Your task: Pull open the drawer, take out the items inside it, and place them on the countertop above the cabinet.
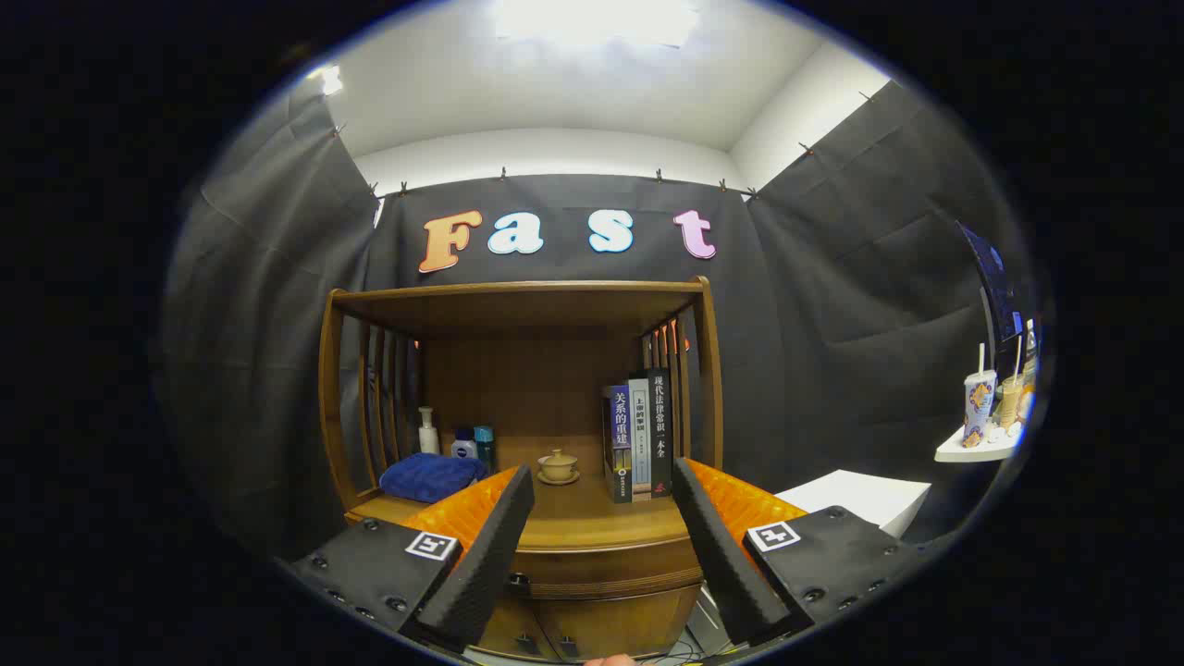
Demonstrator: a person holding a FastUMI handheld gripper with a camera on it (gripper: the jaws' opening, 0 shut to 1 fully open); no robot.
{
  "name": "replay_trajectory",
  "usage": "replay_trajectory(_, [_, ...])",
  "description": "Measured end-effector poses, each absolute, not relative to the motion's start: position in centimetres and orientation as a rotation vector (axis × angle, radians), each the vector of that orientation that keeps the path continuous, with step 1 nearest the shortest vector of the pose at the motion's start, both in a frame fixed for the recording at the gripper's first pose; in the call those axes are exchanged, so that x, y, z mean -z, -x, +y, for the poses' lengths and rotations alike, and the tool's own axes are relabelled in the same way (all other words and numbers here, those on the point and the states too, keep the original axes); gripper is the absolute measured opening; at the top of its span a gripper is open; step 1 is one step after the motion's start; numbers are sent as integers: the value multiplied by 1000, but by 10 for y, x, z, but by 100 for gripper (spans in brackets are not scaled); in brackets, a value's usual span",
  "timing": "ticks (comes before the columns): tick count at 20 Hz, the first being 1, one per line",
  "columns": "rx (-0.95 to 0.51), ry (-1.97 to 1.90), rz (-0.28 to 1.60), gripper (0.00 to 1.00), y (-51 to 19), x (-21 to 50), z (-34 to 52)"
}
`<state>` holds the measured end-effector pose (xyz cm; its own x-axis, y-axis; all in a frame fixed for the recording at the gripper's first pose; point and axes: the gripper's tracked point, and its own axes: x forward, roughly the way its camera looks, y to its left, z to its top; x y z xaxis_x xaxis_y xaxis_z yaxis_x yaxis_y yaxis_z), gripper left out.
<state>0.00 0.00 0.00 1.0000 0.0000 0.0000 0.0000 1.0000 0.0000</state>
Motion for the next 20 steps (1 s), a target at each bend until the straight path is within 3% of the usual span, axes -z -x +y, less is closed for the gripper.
replay_trajectory(20, [-1, 2, -1, 98, -1, -2, 8])
